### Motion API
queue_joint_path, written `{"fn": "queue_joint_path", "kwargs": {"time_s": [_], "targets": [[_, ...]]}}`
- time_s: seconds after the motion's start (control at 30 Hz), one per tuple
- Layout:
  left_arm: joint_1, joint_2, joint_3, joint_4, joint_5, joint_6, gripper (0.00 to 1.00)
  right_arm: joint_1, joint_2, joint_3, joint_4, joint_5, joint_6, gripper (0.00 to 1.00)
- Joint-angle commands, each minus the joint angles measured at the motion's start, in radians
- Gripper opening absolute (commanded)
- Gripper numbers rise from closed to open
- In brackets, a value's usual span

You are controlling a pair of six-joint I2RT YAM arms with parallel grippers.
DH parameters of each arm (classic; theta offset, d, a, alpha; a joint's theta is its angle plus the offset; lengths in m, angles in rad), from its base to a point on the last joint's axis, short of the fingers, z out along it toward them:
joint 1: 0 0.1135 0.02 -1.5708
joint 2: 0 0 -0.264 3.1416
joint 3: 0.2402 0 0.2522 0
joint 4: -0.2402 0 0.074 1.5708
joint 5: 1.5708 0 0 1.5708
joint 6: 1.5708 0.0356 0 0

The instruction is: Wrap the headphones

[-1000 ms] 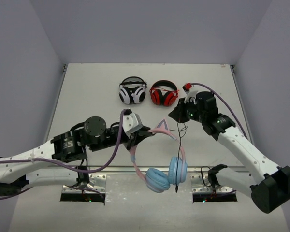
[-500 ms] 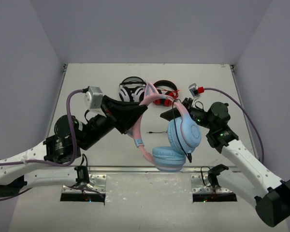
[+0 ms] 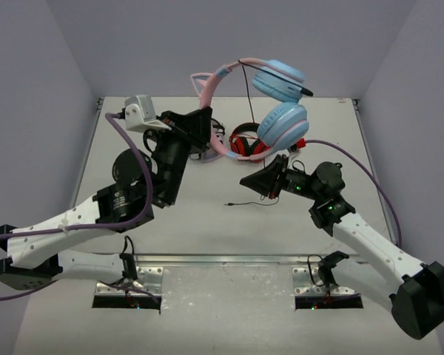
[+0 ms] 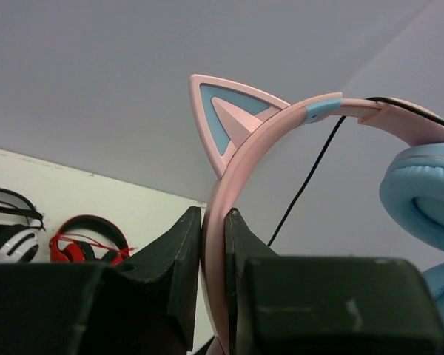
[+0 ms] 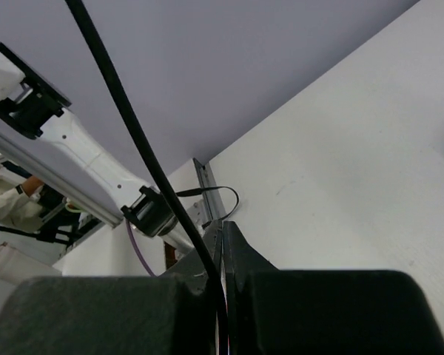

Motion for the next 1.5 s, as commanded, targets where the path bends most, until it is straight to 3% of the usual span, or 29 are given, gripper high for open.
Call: {"fn": "queue_joint_path", "kwargs": {"time_s": [0.0,0.1,0.33,0.5,0.7,0.9,1.1,1.33,1.47], "targets": [[0.091,0.069,0.193,-0.001,-0.108,-0.050,0.00,0.011,0.004,0.029,-0.062,0.013,-0.072,0.01],[0.197,0.124,0.280,-0.121,-0.084,-0.128,0.00,0.018,-0.004,0.048,-0.120,0.022,-0.110,0.01],[0.277,0.210,0.305,-0.034,-0.179,0.001,0.00,0.054,-0.028,0.086,-0.223,0.032,-0.168,0.01],[0.395,0.256,0.296,-0.047,-0.145,0.045,0.01,0.127,-0.058,0.129,-0.344,0.075,-0.262,0.01],[0.628,0.331,0.253,-0.170,-0.053,-0.005,0.00,0.199,-0.058,0.210,-0.539,0.162,-0.383,0.01],[0.737,0.420,0.250,-0.282,-0.039,-0.051,0.00,0.247,-0.019,0.319,-0.695,0.194,-0.481,0.01],[0.736,0.362,0.000,-0.115,0.052,0.060,0.00,0.247,0.080,0.502,-0.930,0.220,-0.654,0.01],[0.636,0.272,-0.343,0.060,0.061,0.148,0.00,0.247,0.235,0.724,-1.183,0.279,-0.837,0.01],[0.587,0.146,-0.548,0.227,0.307,0.217,0.01,0.247,0.307,0.839,-1.270,0.364,-0.938,0.01]]}}
